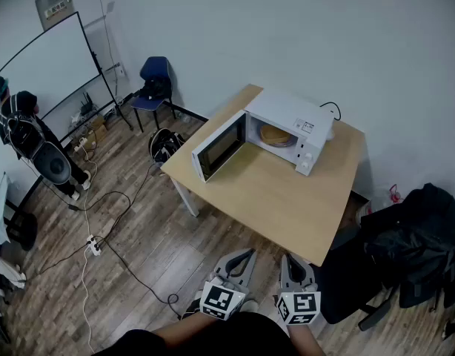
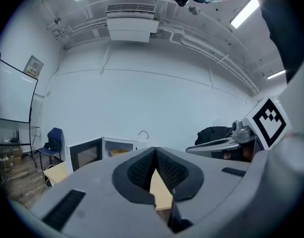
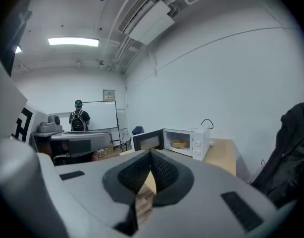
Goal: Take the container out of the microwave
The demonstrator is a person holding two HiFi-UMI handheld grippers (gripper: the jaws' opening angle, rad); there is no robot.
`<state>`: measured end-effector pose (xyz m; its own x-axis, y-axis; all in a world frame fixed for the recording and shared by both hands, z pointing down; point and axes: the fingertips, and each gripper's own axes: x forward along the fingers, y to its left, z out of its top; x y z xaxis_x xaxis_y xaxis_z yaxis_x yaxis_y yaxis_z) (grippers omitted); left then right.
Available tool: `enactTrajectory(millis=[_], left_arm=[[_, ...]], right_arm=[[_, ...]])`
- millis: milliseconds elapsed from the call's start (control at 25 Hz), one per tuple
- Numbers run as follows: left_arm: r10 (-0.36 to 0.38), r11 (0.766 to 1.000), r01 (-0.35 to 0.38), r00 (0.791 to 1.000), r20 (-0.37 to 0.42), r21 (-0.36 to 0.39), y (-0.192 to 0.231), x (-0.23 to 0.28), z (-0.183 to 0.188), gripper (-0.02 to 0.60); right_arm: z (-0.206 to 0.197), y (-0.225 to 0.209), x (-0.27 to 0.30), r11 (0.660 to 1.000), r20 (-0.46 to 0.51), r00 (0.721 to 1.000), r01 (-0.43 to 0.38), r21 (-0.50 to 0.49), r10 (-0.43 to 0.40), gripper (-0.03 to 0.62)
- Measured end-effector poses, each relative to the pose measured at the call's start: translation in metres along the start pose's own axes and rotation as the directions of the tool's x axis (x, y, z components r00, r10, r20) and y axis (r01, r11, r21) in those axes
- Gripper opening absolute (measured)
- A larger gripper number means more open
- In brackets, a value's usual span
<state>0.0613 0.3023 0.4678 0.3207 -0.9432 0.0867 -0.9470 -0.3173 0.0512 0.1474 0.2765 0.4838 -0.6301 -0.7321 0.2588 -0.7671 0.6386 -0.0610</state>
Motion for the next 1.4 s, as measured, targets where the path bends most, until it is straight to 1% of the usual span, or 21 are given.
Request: enactTrajectory(millis=[80, 200, 280, 360, 400, 520, 600, 800, 960, 1080, 1200, 1320, 1400], left_arm=[[0.008, 1.0, -0.008, 1.0, 0.009, -0.018, -0.005, 0.004, 0.0, 0.012], [0.027, 0.999, -0.027, 1.0, -0.002, -0.018, -0.006, 0.006, -0.008, 0.012], [0.029, 0.999, -0.03, 0.999, -0.017, -0.016, -0.006, 0.005, -0.015, 0.012], [0.022, 1.0, -0.022, 0.999, -0.034, -0.007, -0.007, 0.005, -0.021, 0.012], [0.024, 1.0, -0.024, 0.999, -0.045, -0.003, -0.007, 0.006, -0.025, 0.012], [0.051, 0.998, -0.052, 0.997, -0.06, -0.018, 0.001, 0.008, -0.03, 0.012], [0.055, 0.998, -0.056, 0.997, -0.059, -0.026, 0.007, 0.013, -0.029, 0.012], [0.025, 0.999, -0.027, 0.998, -0.065, -0.028, 0.027, 0.028, -0.034, 0.012], [-0.007, 0.999, 0.005, 0.998, -0.065, -0.038, 0.047, 0.052, -0.036, 0.012], [-0.044, 0.998, 0.041, 0.996, -0.075, -0.046, 0.065, 0.08, -0.039, 0.012], [-0.084, 0.996, 0.08, 0.993, -0.085, -0.049, 0.082, 0.107, -0.042, 0.012], [-0.115, 0.992, 0.11, 0.989, -0.096, -0.054, 0.103, 0.126, -0.042, 0.012], [-0.139, 0.989, 0.134, 0.986, -0.096, -0.057, 0.12, 0.136, -0.039, 0.012]], right_arm=[[0.0, -0.006, -0.004, 1.0, 0.008, 1.0, -0.002, -0.01, 0.002, 0.058], [-0.003, -0.015, -0.012, 1.0, 0.019, 1.0, 0.013, 0.007, -0.013, 0.058], [-0.009, -0.019, -0.016, 0.999, 0.001, 1.0, 0.027, -0.019, -0.027, 0.058], [-0.017, -0.019, -0.018, 0.998, -0.016, 1.0, 0.021, -0.051, -0.022, 0.058], [-0.02, -0.02, -0.018, 0.999, -0.02, 1.0, 0.015, -0.053, -0.016, 0.058], [-0.03, -0.026, -0.015, 1.0, -0.028, 1.0, 0.009, -0.012, -0.009, 0.058], [-0.034, -0.029, -0.009, 1.0, -0.037, 0.999, 0.012, 0.006, -0.012, 0.058], [-0.028, -0.025, 0.016, 1.0, -0.039, 0.999, 0.017, 0.005, -0.016, 0.058], [-0.022, -0.025, 0.043, 1.0, -0.059, 0.998, 0.027, -0.005, -0.027, 0.058], [-0.018, -0.033, 0.074, 0.999, -0.083, 0.996, 0.042, -0.004, -0.042, 0.059], [-0.009, -0.043, 0.108, 0.998, -0.088, 0.994, 0.062, 0.015, -0.061, 0.058], [0.004, -0.05, 0.144, 0.995, -0.091, 0.991, 0.098, 0.025, -0.096, 0.06], [0.016, -0.053, 0.167, 0.992, -0.084, 0.989, 0.122, 0.015, -0.12, 0.058]])
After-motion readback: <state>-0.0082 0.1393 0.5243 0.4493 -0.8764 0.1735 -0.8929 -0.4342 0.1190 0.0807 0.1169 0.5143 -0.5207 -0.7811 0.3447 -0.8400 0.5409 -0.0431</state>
